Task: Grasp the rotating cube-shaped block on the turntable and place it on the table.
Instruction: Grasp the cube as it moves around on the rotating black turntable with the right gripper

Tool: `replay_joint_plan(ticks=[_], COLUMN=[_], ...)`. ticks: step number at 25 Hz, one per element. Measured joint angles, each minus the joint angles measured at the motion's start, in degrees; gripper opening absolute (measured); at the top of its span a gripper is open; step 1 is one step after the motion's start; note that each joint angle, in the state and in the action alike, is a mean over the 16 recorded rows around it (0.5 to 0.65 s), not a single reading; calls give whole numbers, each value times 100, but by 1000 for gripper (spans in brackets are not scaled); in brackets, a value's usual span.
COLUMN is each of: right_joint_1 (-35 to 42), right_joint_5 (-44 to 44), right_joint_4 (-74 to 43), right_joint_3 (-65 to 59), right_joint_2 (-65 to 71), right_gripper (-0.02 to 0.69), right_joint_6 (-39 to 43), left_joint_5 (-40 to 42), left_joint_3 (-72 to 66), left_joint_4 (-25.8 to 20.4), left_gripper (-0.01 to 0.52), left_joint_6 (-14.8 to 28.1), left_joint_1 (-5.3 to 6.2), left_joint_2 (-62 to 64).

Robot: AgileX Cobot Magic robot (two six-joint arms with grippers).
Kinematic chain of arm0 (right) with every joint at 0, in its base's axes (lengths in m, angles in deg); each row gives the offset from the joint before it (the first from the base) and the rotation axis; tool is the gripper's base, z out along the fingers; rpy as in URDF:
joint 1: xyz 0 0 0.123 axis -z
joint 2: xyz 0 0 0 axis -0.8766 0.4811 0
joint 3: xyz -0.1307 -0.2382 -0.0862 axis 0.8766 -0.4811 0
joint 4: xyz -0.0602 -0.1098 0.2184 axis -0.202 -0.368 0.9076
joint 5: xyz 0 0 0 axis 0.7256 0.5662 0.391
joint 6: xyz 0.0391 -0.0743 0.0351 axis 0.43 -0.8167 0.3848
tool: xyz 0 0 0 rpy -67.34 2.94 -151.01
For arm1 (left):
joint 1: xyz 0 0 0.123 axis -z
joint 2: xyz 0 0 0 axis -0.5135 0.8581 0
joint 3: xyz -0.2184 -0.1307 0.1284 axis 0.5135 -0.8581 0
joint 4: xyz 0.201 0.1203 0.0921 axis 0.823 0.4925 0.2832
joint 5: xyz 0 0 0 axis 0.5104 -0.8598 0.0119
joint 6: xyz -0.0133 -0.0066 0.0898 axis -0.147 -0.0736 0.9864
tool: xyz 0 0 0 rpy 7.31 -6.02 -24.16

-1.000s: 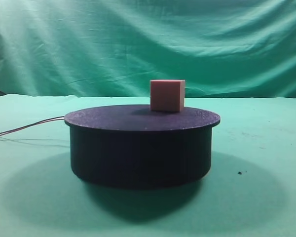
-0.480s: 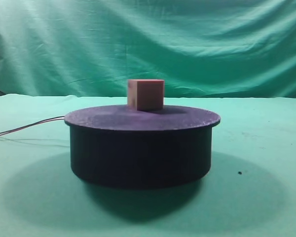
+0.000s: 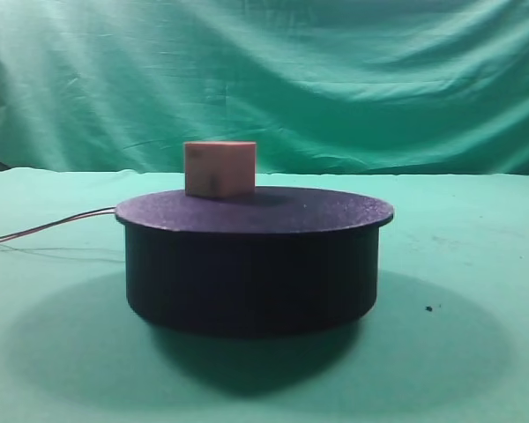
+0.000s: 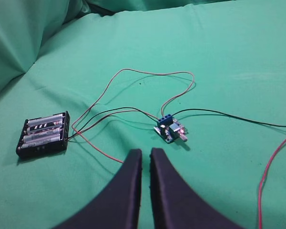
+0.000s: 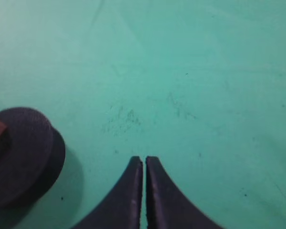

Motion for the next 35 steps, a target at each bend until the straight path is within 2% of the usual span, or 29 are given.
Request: replay_joint_plan(ticks=[5,10,13,16,28,31,35], right_joint_1=[-944,-2042,-2544,-2866,-3194,-3197,-3204], right_joint_5=[-197,-290,-343,-399,-520,-485,-419], right_joint_4=[-84,-460,-727,-927,-677,-545,-474], right_joint_3=[499,1097,1462,1804,2438,2453,2459], right_joint_2=[979,1984,2545,3000,3852,3974,4183], right_gripper=[0,6,38,115,568,628,611], right_joint_6=[106,767,1231,1584,1744,1722,1685], left_joint_5=[0,0,0,0,0,0,0], left_joint_3=[0,0,0,0,0,0,0], left_joint_4=[0,0,0,0,0,0,0], left_gripper=[0,0,0,0,0,0,0], left_joint_6=[0,0,0,0,0,0,0], left_joint_1=[0,0,0,0,0,0,0], left_joint_2=[0,0,0,0,0,0,0])
